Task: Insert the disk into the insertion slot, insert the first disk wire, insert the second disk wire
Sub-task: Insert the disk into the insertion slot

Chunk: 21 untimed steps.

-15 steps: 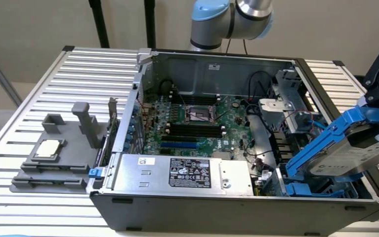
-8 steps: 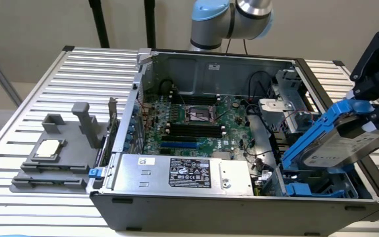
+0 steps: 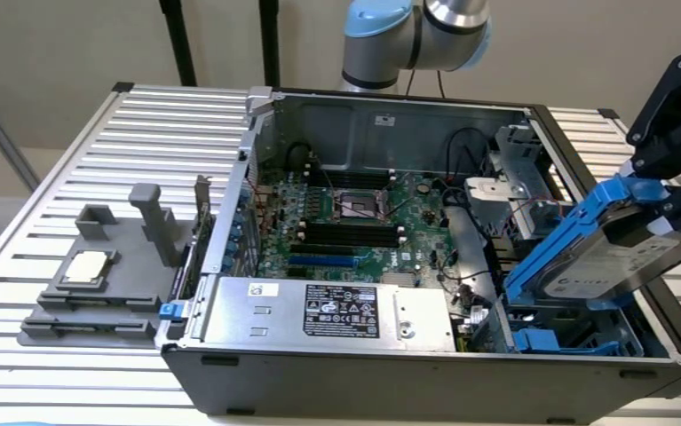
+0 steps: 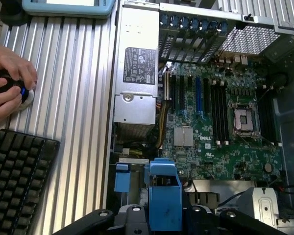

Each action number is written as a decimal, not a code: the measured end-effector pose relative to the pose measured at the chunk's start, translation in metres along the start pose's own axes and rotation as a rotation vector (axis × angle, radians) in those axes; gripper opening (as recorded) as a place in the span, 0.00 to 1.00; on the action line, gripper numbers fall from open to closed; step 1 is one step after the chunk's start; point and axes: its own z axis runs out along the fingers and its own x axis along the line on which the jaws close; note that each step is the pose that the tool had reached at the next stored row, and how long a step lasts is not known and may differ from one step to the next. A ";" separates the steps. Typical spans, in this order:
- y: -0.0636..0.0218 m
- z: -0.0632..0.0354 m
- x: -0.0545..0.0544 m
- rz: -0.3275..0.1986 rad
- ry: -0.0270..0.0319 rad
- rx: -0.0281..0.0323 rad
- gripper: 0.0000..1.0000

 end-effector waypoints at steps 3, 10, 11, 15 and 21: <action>0.0004 -0.0013 0.004 0.001 -0.0002 -0.0042 0.32; 0.0032 -0.0119 0.005 0.001 -0.0002 -0.0064 0.32; 0.0034 -0.0127 0.005 0.001 -0.0002 -0.0064 0.32; 0.0042 -0.0160 0.005 0.001 -0.0005 -0.0065 0.32; 0.0049 -0.0185 0.006 0.001 -0.0009 -0.0065 0.32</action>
